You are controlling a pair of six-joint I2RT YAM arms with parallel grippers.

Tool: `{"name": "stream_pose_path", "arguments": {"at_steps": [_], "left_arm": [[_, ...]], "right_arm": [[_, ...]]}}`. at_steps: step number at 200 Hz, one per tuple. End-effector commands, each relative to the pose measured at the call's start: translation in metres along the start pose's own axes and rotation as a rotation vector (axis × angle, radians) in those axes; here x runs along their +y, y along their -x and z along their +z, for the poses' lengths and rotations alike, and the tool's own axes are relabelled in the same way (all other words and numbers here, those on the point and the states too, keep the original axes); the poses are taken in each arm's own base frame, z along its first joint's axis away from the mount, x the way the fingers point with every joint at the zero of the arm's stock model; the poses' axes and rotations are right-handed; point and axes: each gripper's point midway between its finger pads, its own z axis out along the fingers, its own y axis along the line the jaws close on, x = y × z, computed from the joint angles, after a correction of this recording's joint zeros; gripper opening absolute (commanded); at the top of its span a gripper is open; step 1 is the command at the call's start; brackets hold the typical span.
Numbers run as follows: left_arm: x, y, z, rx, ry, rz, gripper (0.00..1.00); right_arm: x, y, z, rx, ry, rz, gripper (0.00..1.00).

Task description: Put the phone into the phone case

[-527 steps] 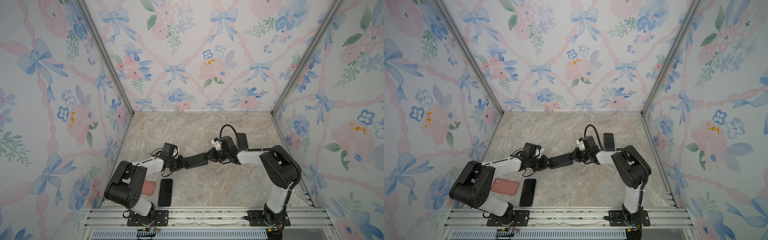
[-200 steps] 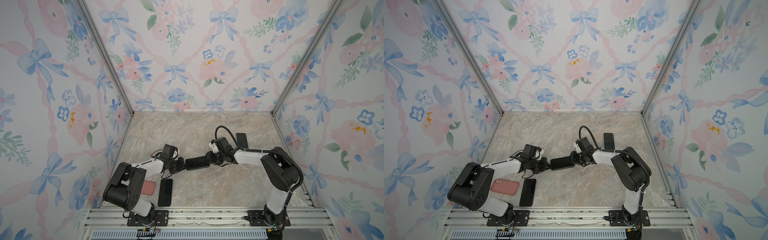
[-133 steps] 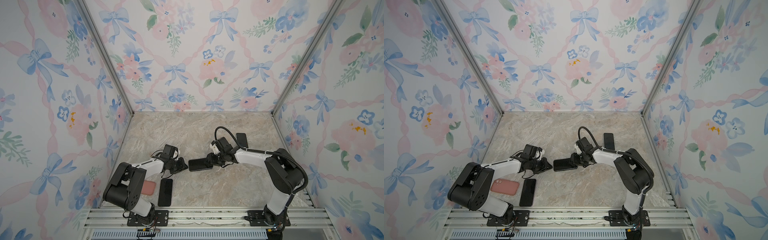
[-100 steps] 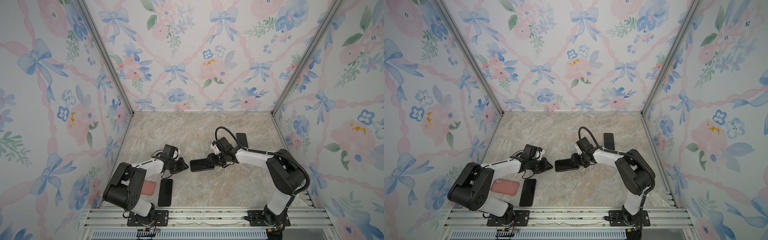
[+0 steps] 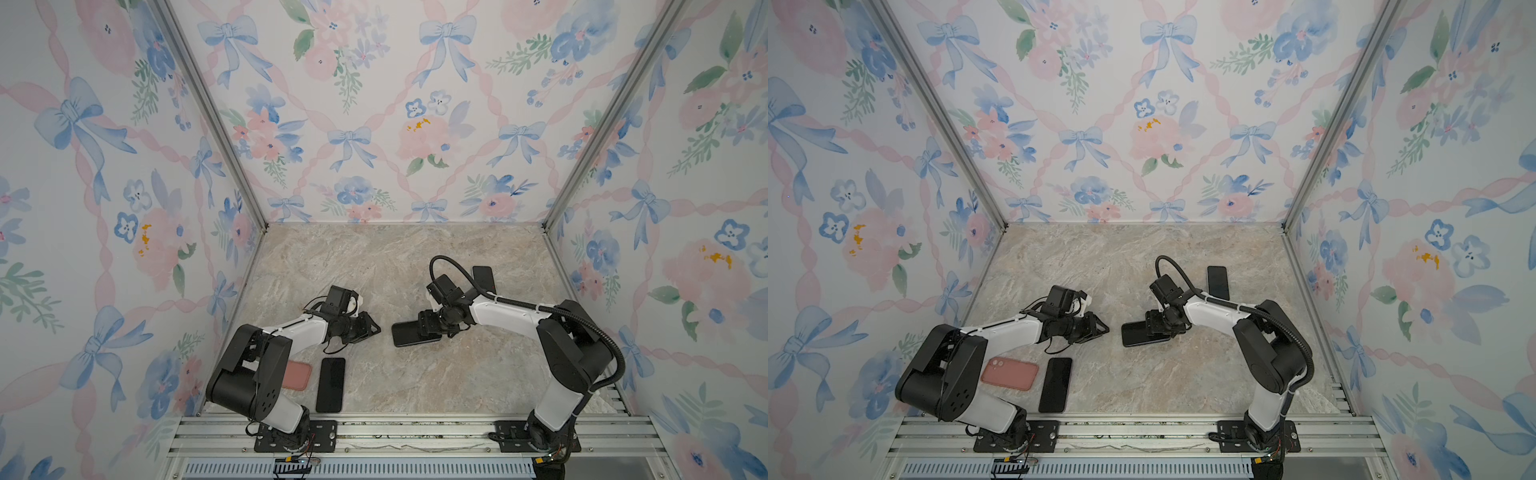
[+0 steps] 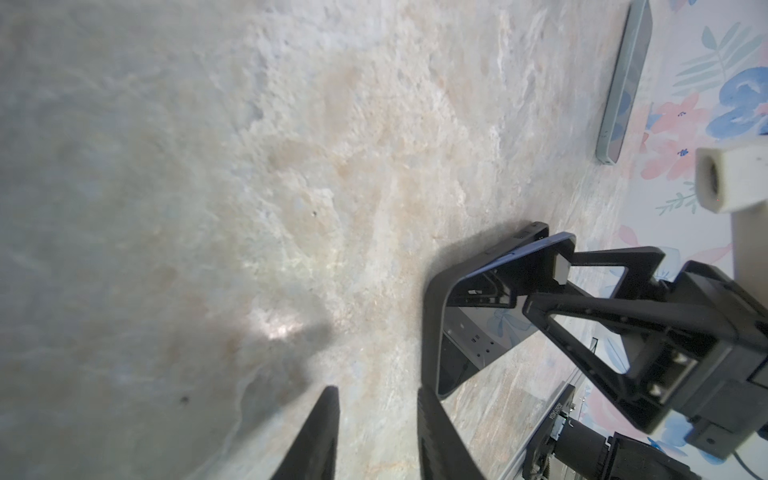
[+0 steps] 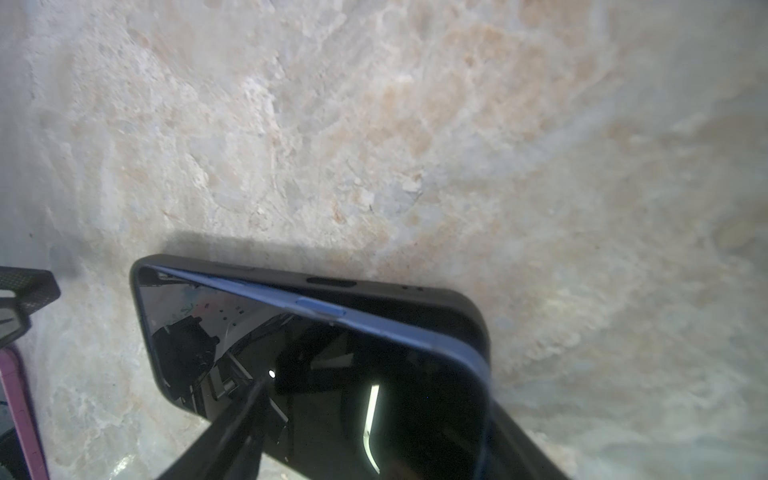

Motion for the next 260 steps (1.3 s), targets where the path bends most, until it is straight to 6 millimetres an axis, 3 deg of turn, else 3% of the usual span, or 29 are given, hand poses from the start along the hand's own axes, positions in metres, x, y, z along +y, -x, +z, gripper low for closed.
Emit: {"name": "stream_pose_path", "arguments": {"at_steps": [1, 41, 63, 78, 128, 168, 188, 218, 241, 246, 260], "left_arm": [[-0.009, 0.0, 0.0, 0.017, -0.022, 0.033, 0.36], [-0.017, 0.001, 0.001, 0.022, -0.036, 0.053, 0.43], [-0.023, -0.001, 0.002, 0.028, -0.046, 0.07, 0.56], [-0.026, -0.002, 0.003, 0.033, -0.051, 0.078, 0.59], [-0.04, -0.008, 0.01, 0.057, -0.065, 0.113, 0.6], [-0.04, -0.016, 0.019, 0.09, -0.061, 0.119, 0.6], [-0.042, -0.019, 0.022, 0.105, -0.074, 0.122, 0.66], [-0.047, -0.025, 0.026, 0.123, -0.089, 0.133, 0.67], [-0.051, -0.03, 0.03, 0.133, -0.096, 0.14, 0.64], [-0.062, -0.021, 0.028, 0.115, -0.115, 0.155, 0.63], [-0.062, -0.022, 0.032, 0.124, -0.116, 0.155, 0.61]], "right_arm": [[-0.009, -0.005, -0.013, 0.008, -0.084, -0.031, 0.82], [-0.012, -0.007, -0.017, 0.009, -0.118, -0.043, 0.83], [-0.016, -0.007, -0.02, 0.006, -0.137, -0.049, 0.83], [-0.017, -0.007, -0.021, 0.006, -0.146, -0.053, 0.82], [-0.023, -0.009, -0.022, 0.004, -0.184, -0.067, 0.8], [-0.026, -0.007, -0.03, -0.015, -0.202, -0.067, 0.82], [-0.026, -0.006, -0.033, -0.02, -0.192, -0.061, 0.84], [-0.028, -0.009, -0.031, -0.009, -0.16, -0.039, 0.85], [-0.033, -0.014, -0.028, 0.003, -0.143, -0.021, 0.8], [-0.034, -0.015, -0.027, 0.004, -0.141, -0.019, 0.79], [-0.035, -0.017, -0.026, 0.009, -0.128, -0.012, 0.74]]}}
